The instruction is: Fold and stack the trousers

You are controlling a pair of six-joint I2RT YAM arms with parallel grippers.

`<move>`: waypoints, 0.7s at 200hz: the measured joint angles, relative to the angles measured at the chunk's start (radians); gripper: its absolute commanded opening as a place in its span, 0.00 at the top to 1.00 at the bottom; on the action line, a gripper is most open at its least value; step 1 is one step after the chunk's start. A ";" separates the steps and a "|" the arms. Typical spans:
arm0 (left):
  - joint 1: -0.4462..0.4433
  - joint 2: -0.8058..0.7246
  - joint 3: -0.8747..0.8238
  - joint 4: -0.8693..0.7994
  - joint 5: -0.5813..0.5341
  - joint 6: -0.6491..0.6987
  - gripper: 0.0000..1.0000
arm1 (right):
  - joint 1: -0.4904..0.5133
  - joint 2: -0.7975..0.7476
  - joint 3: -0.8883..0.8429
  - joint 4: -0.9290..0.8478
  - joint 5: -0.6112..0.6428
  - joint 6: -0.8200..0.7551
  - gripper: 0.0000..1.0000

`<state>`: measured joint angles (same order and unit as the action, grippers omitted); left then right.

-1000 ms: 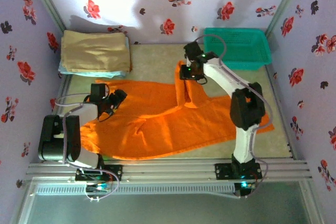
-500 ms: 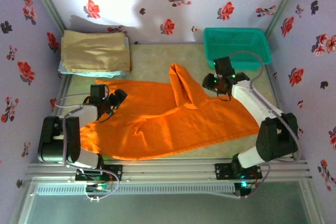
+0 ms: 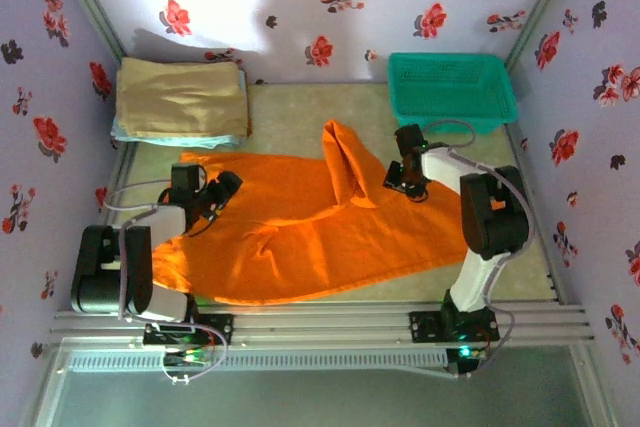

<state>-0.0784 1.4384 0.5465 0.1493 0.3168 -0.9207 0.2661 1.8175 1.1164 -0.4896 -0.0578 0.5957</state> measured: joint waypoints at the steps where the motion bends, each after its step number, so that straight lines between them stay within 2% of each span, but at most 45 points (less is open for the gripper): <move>1: 0.000 0.000 0.000 0.000 0.000 0.000 0.17 | 0.000 0.000 0.000 0.000 0.000 -0.001 0.65; 19: 0.000 -0.002 -0.002 0.002 0.000 0.000 0.17 | 0.000 0.002 0.003 0.002 0.002 -0.002 0.82; 33: 0.000 -0.003 -0.003 0.003 0.000 0.000 0.17 | 0.000 0.002 0.003 0.008 0.002 -0.004 0.90; 70: 0.000 -0.003 -0.003 0.003 0.001 0.000 0.17 | 0.000 -0.029 0.003 0.014 0.004 -0.012 0.92; 95: 0.000 -0.003 -0.003 0.003 0.001 0.000 0.18 | 0.002 -0.085 0.003 0.008 0.011 -0.013 1.00; 140: 0.000 -0.006 -0.003 -0.002 0.001 0.000 0.18 | 0.000 -0.304 0.030 -0.072 0.063 -0.048 1.00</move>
<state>-0.0784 1.4326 0.5438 0.1474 0.3180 -0.9203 0.2661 1.5135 1.1465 -0.5621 0.0055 0.5476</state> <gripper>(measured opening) 0.825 0.105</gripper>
